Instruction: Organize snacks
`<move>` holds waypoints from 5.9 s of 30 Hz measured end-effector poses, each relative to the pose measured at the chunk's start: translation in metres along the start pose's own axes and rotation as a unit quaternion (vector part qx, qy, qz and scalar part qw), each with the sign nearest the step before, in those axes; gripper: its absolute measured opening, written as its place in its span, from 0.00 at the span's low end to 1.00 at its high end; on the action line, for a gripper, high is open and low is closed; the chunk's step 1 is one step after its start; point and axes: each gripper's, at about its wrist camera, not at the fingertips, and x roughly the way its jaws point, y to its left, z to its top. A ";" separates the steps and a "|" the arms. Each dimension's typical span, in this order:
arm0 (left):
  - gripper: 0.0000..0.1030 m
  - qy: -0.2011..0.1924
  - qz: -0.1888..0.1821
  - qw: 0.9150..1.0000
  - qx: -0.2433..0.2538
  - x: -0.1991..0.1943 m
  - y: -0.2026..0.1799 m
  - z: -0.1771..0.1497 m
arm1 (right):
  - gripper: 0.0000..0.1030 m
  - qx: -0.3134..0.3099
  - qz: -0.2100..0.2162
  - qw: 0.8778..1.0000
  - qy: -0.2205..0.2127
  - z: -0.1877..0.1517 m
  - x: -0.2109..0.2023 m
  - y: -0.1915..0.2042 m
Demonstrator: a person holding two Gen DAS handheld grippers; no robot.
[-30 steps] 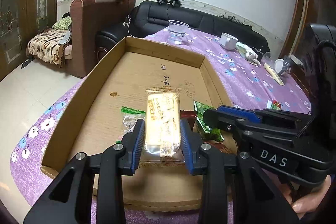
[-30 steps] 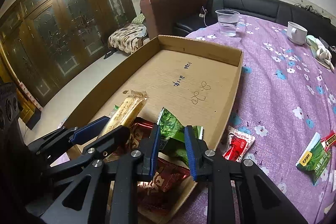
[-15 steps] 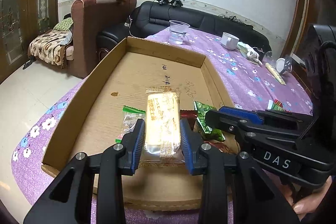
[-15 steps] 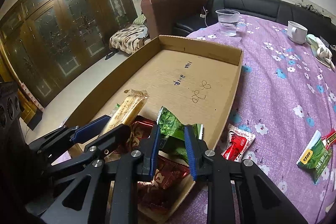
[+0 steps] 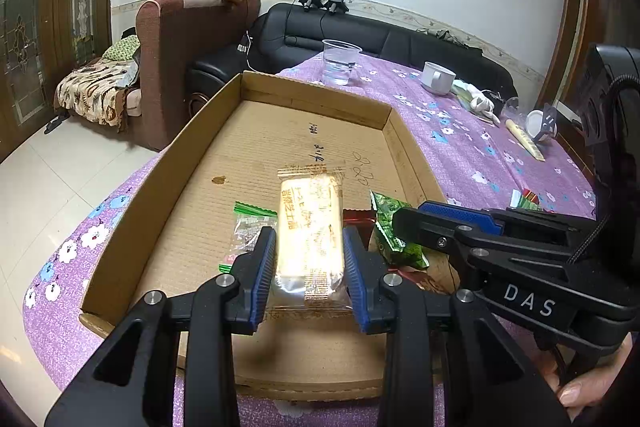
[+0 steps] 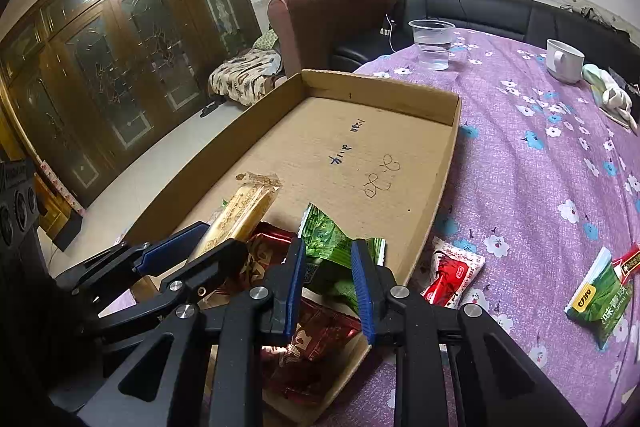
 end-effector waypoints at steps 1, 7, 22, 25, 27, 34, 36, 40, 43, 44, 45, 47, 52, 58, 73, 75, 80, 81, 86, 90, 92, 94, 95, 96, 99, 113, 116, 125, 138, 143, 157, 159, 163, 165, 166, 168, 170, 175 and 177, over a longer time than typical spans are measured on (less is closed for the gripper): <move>0.31 0.000 0.000 1.000 0.000 0.000 0.000 0.000 | 0.23 0.000 0.000 1.000 0.000 0.000 0.000 0.000; 0.31 0.000 0.000 1.000 0.000 0.000 0.001 0.000 | 0.24 -0.001 0.000 1.000 0.000 0.000 0.000 0.000; 0.31 -0.002 0.001 1.000 0.003 -0.001 0.001 0.002 | 0.26 0.000 0.001 1.000 -0.002 0.000 -0.002 0.001; 0.31 -0.002 0.000 1.000 0.003 -0.001 0.001 0.002 | 0.27 0.000 0.001 1.000 -0.002 0.000 -0.002 0.001; 0.31 -0.004 0.000 1.000 0.003 -0.002 0.001 0.002 | 0.28 0.000 0.001 1.000 -0.002 0.000 -0.002 0.001; 0.32 -0.005 0.001 1.000 0.002 -0.002 0.001 0.002 | 0.30 0.001 0.005 1.000 -0.010 -0.001 -0.004 0.002; 0.32 -0.006 0.001 1.000 0.002 -0.002 0.001 0.002 | 0.30 0.002 0.006 1.000 -0.014 0.000 -0.006 0.002; 0.37 -0.009 0.003 1.000 0.002 -0.003 0.002 0.002 | 0.35 0.007 0.009 1.000 -0.021 0.000 -0.008 -0.001; 0.40 -0.010 0.003 1.000 0.003 -0.004 0.001 0.002 | 0.39 0.008 0.010 1.000 -0.028 0.001 -0.012 -0.001; 0.43 -0.010 0.002 1.000 0.003 -0.004 0.001 0.002 | 0.39 0.008 0.011 0.999 -0.030 0.001 -0.013 0.000; 0.49 -0.012 0.004 1.000 0.003 -0.004 0.001 0.002 | 0.39 0.007 0.011 0.999 -0.033 0.001 -0.014 -0.001; 0.53 -0.018 0.003 1.000 0.003 -0.007 0.001 0.001 | 0.44 0.007 0.012 0.999 -0.036 0.001 -0.016 -0.001; 0.53 -0.025 0.003 1.000 0.006 -0.009 0.000 0.001 | 0.47 0.012 0.014 0.999 -0.046 0.002 -0.021 -0.003; 0.53 -0.031 0.003 0.999 0.005 -0.010 0.000 0.001 | 0.52 0.020 0.017 0.998 -0.065 0.002 -0.031 -0.006; 0.61 -0.043 0.005 0.999 0.006 -0.013 -0.001 0.000 | 0.61 0.028 0.013 0.996 -0.084 0.002 -0.040 -0.012; 0.61 -0.042 0.005 0.999 0.005 -0.013 0.000 0.000 | 0.61 0.031 0.013 0.996 -0.085 0.003 -0.041 -0.014; 0.61 -0.044 0.006 0.999 0.001 -0.014 0.000 0.002 | 0.61 0.038 0.017 0.996 -0.084 0.003 -0.041 -0.017; 0.61 -0.045 0.006 0.999 0.000 -0.015 -0.001 0.003 | 0.61 0.039 0.018 0.996 -0.084 0.003 -0.042 -0.018; 0.61 -0.051 0.007 0.999 0.000 -0.017 -0.002 0.004 | 0.61 0.045 0.019 0.995 -0.085 0.003 -0.042 -0.020; 0.61 -0.052 0.006 0.999 0.000 -0.016 -0.002 0.003 | 0.61 0.045 0.017 0.995 -0.084 0.003 -0.042 -0.021; 0.61 -0.052 0.006 0.999 0.000 -0.016 -0.002 0.003 | 0.61 0.046 0.017 0.995 -0.084 0.003 -0.042 -0.021; 0.61 -0.052 0.006 0.999 0.000 -0.017 -0.002 0.003 | 0.61 0.048 0.017 0.995 -0.083 0.003 -0.041 -0.022; 0.61 -0.052 0.006 0.999 0.000 -0.017 -0.002 0.003 | 0.62 0.049 0.017 0.995 -0.083 0.003 -0.041 -0.022; 0.61 -0.053 0.006 0.999 0.000 -0.017 -0.002 0.004 | 0.61 0.050 0.017 0.995 -0.083 0.003 -0.042 -0.023; 0.61 -0.053 0.006 0.999 0.000 -0.017 -0.002 0.003 | 0.61 0.052 0.016 0.995 -0.085 0.004 -0.043 -0.024; 0.61 -0.056 0.005 0.998 0.000 -0.020 -0.002 0.007 | 0.62 0.094 0.011 0.993 -0.067 0.015 -0.059 -0.047; 0.61 -0.059 0.001 0.998 0.001 -0.022 -0.002 0.007 | 0.62 0.089 0.004 0.994 -0.063 0.017 -0.071 -0.055; 0.61 -0.061 0.000 0.998 0.001 -0.022 -0.002 0.005 | 0.62 0.091 -0.042 0.994 -0.046 -0.008 -0.098 -0.100; 0.61 -0.053 0.010 0.999 -0.002 -0.015 -0.003 0.003 | 0.64 0.215 -0.071 0.970 -0.082 -0.048 -0.149 -0.221; 0.61 -0.052 0.013 0.999 -0.008 -0.014 -0.002 0.002 | 0.64 0.251 -0.090 0.961 -0.076 -0.054 -0.156 -0.245; 0.61 -0.045 -0.030 0.999 -0.002 -0.024 -0.014 0.010 | 0.64 0.281 -0.126 0.951 -0.005 -0.066 -0.129 -0.265; 0.61 -0.049 -0.035 0.998 0.001 -0.029 -0.020 0.011 | 0.64 0.279 -0.124 0.952 0.002 -0.067 -0.126 -0.264; 0.61 -0.054 -0.051 0.997 0.015 -0.040 -0.035 0.014 | 0.64 0.273 -0.119 0.954 0.006 -0.068 -0.123 -0.260; 0.61 -0.055 -0.058 0.996 0.026 -0.045 -0.044 0.014 | 0.64 0.270 -0.119 0.956 0.007 -0.068 -0.122 -0.257; 0.61 -0.056 -0.062 0.996 0.033 -0.048 -0.049 0.015 | 0.64 0.268 -0.117 0.956 0.008 -0.068 -0.122 -0.256; 0.61 -0.056 -0.070 0.995 0.043 -0.052 -0.059 0.015 | 0.65 0.264 -0.116 0.958 0.010 -0.068 -0.120 -0.253; 0.64 -0.054 -0.079 0.994 0.053 -0.055 -0.068 0.014 | 0.65 0.259 -0.114 0.959 0.012 -0.067 -0.119 -0.250; 0.68 -0.052 -0.094 0.991 0.077 -0.061 -0.089 0.011 | 0.65 0.244 -0.104 0.964 0.015 -0.065 -0.117 -0.241; 0.68 -0.049 -0.101 0.990 0.086 -0.062 -0.096 0.009 | 0.65 0.237 -0.095 0.967 0.013 -0.064 -0.117 -0.236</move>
